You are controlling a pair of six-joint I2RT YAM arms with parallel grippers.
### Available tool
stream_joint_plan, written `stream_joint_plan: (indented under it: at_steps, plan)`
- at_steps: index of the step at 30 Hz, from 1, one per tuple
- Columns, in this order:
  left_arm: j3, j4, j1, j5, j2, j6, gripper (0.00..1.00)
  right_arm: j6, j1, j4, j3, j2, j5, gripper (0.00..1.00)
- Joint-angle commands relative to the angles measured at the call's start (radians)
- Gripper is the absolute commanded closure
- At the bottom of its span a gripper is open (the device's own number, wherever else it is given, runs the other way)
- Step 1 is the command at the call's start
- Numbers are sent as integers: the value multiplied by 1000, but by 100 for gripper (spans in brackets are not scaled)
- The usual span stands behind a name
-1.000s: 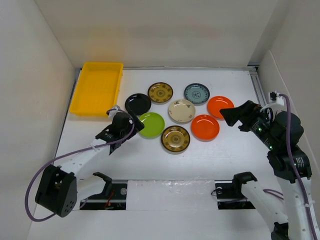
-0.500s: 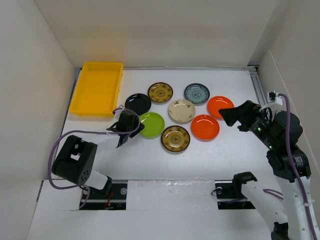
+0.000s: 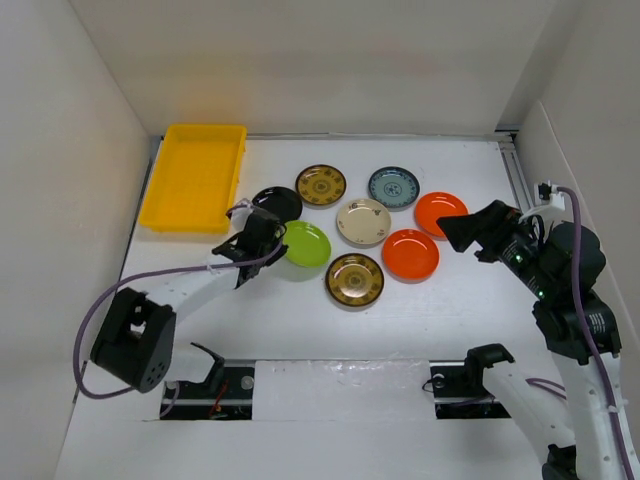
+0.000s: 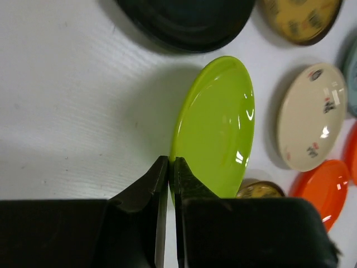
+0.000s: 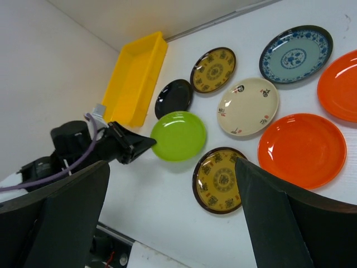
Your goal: Place the plates into the plastic bin on the countertop
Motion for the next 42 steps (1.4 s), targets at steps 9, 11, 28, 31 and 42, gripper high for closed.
stream_joint_plan:
  at_steps: [9,11,28,31,42]
  plan:
    - [535,-371,271,-126,34,103,100,39,14,146,-52,18,-55,0]
    - [612,-393,354,-99,105,75,100,39,14,146,-61,18,-65,0]
    - [1353,-396,655,53,808,160,100,100,23,261,-157,36,-209,0]
    - [1445,-458,655,62,876,160,56,91,23,252,-144,36,-200,0]
    - [1225,-492,588,40,550,189,0,62,23,242,-138,36,-180,0]
